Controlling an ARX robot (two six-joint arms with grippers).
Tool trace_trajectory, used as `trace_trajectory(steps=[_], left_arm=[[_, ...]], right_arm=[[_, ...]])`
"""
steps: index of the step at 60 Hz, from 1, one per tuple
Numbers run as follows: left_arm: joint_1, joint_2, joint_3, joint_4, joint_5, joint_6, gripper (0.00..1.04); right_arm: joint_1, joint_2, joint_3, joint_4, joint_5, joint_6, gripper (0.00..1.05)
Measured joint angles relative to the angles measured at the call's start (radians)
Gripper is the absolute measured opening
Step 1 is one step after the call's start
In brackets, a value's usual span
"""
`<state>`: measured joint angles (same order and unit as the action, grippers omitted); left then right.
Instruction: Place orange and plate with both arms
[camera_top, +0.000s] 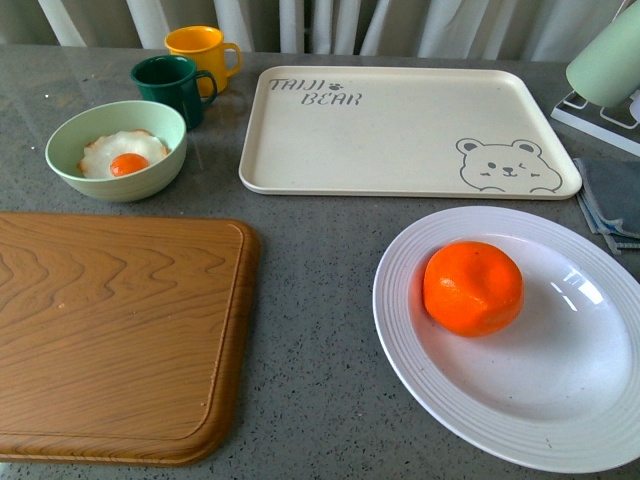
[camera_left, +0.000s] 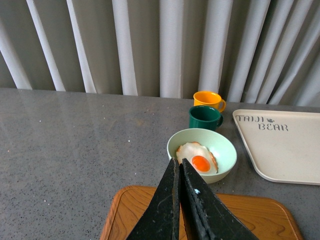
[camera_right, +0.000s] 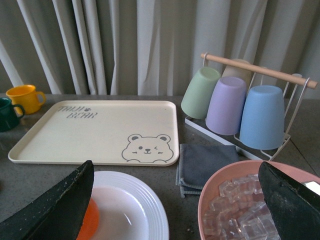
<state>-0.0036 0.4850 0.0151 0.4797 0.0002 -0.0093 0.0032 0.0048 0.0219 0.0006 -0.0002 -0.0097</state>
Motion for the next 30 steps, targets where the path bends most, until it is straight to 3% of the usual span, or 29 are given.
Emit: trace_trajectory(steps=[30], left_arm=[[0.0,-0.263,0.0,-0.256,0.0,0.0,0.02]], right_arm=[[0.0,0.0,0.0,0.0,0.0,0.0,0.96]])
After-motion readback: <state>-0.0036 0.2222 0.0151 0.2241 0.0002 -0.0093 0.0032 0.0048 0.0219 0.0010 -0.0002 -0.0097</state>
